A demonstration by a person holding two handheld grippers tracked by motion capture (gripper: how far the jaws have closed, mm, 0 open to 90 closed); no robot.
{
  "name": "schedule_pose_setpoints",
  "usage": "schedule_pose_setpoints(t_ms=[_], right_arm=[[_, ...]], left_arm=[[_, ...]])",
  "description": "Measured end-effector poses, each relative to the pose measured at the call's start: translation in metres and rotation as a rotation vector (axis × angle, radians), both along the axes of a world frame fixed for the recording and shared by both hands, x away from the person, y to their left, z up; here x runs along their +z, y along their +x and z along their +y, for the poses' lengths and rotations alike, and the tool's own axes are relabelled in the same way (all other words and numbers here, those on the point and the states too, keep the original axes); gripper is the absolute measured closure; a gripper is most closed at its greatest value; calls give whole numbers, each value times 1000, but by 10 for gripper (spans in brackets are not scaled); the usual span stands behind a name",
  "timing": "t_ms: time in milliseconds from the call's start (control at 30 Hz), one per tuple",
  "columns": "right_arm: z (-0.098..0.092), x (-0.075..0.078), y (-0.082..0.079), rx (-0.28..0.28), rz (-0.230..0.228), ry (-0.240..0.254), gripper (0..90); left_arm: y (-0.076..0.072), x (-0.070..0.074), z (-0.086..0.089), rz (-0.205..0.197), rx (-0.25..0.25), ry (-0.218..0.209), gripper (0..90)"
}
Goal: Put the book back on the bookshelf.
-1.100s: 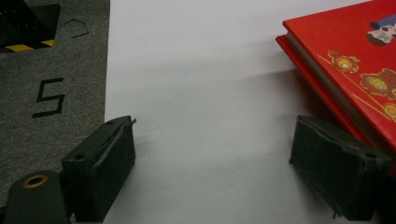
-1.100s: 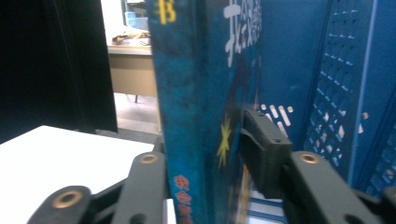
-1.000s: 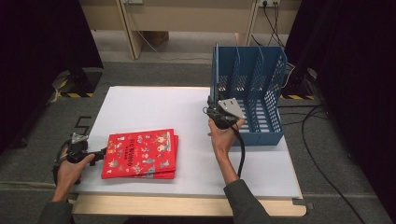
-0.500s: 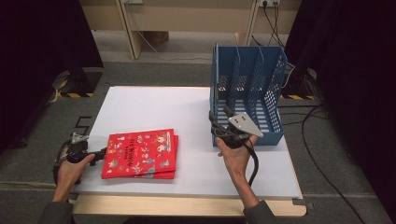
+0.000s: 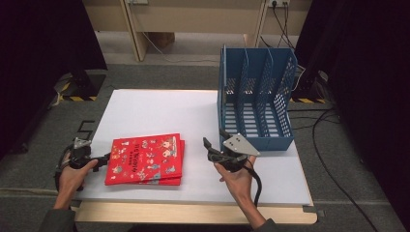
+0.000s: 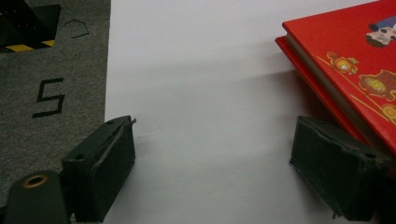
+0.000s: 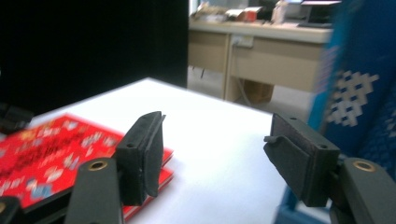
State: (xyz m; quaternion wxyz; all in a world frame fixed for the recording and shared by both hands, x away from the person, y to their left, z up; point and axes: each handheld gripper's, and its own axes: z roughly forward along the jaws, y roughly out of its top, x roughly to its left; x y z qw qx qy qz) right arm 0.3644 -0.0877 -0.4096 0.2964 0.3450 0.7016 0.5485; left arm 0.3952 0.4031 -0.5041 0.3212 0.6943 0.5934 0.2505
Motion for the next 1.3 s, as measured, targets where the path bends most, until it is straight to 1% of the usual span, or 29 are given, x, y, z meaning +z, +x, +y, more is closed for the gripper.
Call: schedule_pose_setpoints(t_ms=[67,100,133,233,333,367,433,533,567,633,700,1033,1067,1100,1133,1200,1233,1300], right_arm=[[8,-7,0,27,12,-5,358],[15,-13,-1,48,31,-14,358],[15,-13,-1,48,31,-14,358],[29,-25,-4,81,61,-45,358],[37,-32,-5,99,78,-67,358],[37,-32,-5,99,78,-67,358],[41,-36,-6,108,83,-97,355],[42,-37,-6,110,87,-94,355],[45,-41,-6,117,96,-101,355],[45,-42,-7,116,99,-105,355],[48,-48,-7,127,127,-102,355],[53,-54,-7,135,151,-126,351],[55,-59,-7,137,161,-131,350],[55,-59,-7,137,161,-131,350],[56,-63,-6,143,175,-138,350],[57,-64,-6,147,177,-136,350],[60,-68,-6,151,196,-138,349],[61,-69,-6,155,200,-142,348]], left_arm=[[0,0,1,-3,3,-18,138],[-1,1,3,-5,4,-34,143],[-1,1,3,-5,4,-34,144],[-2,2,4,-2,3,-43,146],[-3,2,3,-2,1,-48,149],[-3,3,2,-1,-2,-50,149],[-4,3,1,-1,-6,-53,149],[-5,4,1,-3,-8,-52,149],[-5,5,0,-4,-10,-55,150],[-6,5,0,-3,-11,-58,149],[-6,6,-1,-2,-10,-55,155],[-6,5,-1,-1,-9,-60,157],[-7,5,-1,-1,-9,-60,161],[-7,5,-1,-1,-9,-59,161],[-7,5,-1,0,-9,-60,162],[-7,5,-1,1,-9,-62,164],[-7,6,-1,3,-9,-63,170],[-7,6,-1,4,-9,-64,172]])
